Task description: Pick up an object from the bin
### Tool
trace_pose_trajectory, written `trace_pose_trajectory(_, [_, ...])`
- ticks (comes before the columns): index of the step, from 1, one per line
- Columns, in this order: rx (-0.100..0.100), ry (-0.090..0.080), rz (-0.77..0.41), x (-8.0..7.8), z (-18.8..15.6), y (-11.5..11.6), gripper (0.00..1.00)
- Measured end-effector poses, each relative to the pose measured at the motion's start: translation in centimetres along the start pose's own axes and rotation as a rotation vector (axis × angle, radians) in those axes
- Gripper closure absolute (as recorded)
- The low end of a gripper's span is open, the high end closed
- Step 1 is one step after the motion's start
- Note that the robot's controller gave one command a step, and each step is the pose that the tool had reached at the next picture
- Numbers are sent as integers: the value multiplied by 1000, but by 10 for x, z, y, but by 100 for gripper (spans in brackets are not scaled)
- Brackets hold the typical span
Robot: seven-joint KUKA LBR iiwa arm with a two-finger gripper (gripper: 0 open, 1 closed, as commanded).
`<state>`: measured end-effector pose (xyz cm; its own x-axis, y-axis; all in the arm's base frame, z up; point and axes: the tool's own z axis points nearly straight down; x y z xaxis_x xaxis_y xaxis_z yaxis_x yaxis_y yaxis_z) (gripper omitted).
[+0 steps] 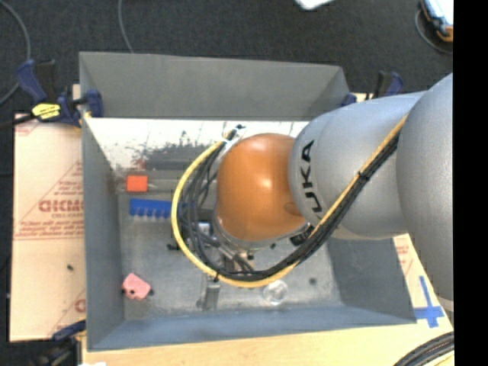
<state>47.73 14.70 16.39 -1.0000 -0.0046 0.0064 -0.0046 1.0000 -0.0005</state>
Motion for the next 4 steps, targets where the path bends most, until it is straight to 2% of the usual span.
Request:
trace_pose_trajectory(1, [-2, -8, 5, -2, -4, -1, 0])
trace_pose_trajectory(2, [1, -5, -230, -87, 95, -57, 0])
trace_pose_trajectory(3, [-3, -15, 104, -70, 33, -68, 0])
trace_pose_trajectory(4, [0, -11, -229, -138, 63, -27, 0])
